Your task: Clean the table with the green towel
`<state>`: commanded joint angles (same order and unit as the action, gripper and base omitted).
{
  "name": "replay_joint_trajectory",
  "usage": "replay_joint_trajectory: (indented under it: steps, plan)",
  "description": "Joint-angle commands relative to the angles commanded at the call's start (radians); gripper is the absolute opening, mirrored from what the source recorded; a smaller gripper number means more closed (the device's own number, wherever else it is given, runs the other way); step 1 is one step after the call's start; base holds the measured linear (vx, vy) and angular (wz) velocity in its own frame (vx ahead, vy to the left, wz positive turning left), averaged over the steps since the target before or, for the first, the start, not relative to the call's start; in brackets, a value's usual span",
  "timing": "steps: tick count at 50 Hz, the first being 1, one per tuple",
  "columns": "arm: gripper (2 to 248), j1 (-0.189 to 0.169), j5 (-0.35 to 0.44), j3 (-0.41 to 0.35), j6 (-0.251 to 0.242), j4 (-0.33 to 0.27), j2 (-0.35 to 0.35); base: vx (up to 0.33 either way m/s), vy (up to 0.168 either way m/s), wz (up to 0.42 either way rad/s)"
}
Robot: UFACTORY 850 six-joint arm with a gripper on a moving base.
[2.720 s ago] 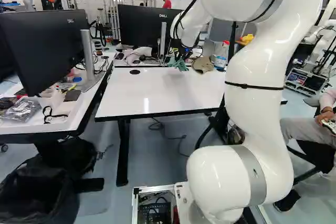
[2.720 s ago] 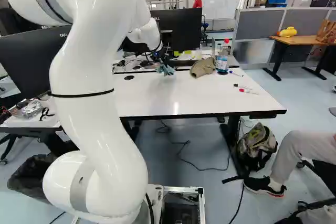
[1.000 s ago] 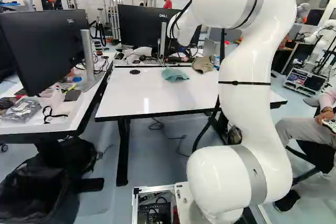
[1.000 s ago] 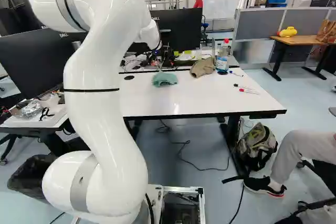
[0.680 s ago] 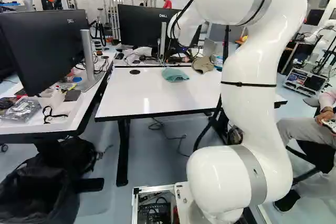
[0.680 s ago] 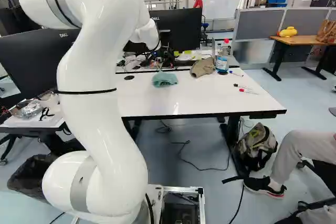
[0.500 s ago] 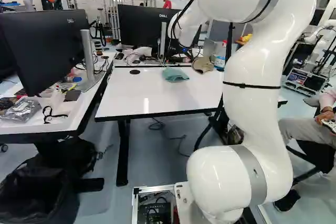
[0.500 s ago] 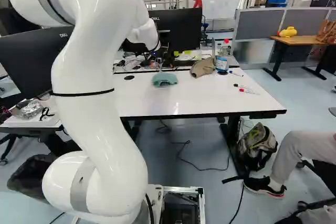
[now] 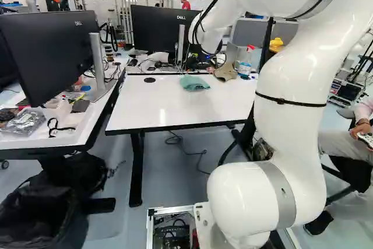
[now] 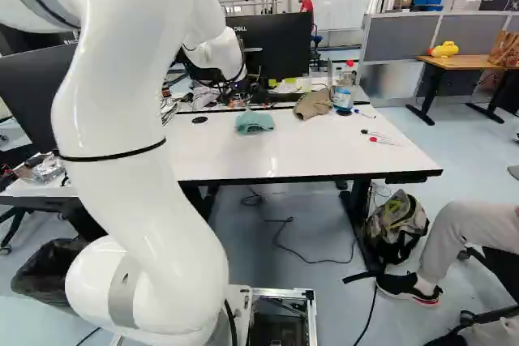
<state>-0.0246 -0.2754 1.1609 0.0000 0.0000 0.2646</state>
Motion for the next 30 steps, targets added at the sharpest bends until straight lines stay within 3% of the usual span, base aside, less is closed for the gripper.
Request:
replay_joint_trajectory:
  steps: [30]
  plan:
    - [247,-0.018,0.000,-0.161,0.000,0.000,-0.141,0.000,0.000,0.000]
